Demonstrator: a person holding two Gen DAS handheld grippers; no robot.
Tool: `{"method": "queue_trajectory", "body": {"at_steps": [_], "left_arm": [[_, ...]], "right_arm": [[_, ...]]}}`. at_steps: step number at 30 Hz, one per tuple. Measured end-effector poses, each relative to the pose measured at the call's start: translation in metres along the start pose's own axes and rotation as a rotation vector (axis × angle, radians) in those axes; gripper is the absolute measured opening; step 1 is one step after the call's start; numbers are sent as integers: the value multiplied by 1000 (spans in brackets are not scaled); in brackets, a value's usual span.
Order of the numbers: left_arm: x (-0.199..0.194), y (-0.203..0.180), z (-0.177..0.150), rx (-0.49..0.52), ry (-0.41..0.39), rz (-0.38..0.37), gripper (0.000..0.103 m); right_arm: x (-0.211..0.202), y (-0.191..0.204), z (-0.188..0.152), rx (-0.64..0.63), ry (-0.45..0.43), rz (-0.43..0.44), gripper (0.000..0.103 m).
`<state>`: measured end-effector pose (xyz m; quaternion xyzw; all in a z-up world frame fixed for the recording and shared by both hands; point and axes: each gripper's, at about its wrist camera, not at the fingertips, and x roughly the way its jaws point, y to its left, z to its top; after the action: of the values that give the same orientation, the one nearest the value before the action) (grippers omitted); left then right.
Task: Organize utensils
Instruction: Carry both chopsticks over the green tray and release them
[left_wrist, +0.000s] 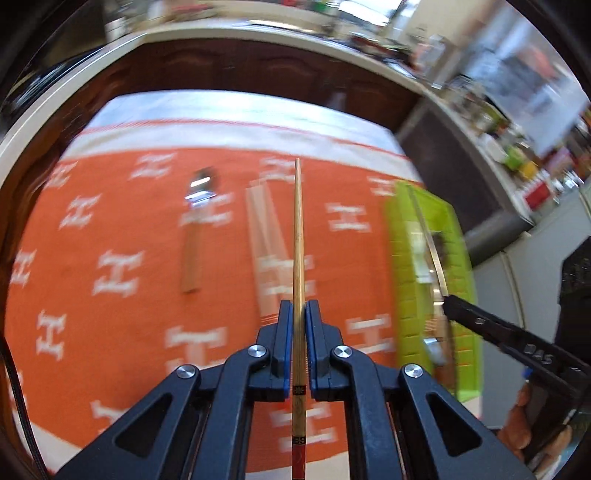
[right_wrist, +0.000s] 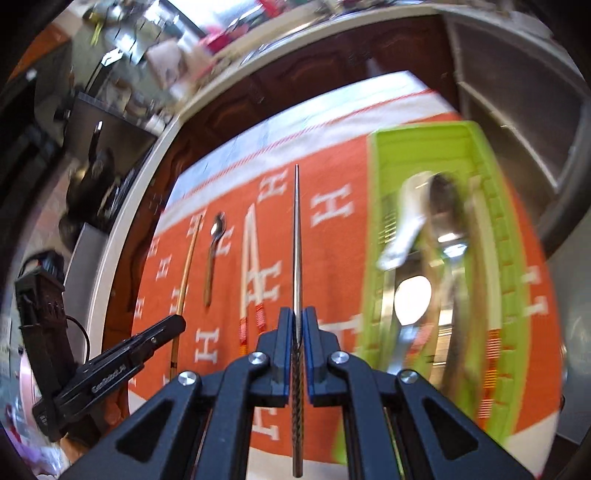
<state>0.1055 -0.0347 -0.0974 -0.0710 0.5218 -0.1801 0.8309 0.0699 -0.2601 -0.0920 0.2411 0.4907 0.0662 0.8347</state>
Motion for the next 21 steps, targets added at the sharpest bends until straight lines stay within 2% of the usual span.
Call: {"method": "queue_trajectory", "body": {"at_steps": [6, 11, 17, 19, 21], "left_arm": [[24, -81, 17, 121, 39, -101, 4], [52, -121, 21, 153, 95, -150, 4], [84, -140, 22, 150, 154, -178, 5], [88, -139, 21, 152, 167, -171, 9], [87, -135, 19, 152, 165, -156, 18]], "right_arm": [[-19, -44, 6, 86, -52, -101, 6], [-19, -73, 6, 125, -37, -166, 6], [-15, -82, 4, 112, -20, -217, 6], [-16, -82, 4, 111, -26, -228, 7], [-17, -84, 5, 123, -26, -211, 7]]}}
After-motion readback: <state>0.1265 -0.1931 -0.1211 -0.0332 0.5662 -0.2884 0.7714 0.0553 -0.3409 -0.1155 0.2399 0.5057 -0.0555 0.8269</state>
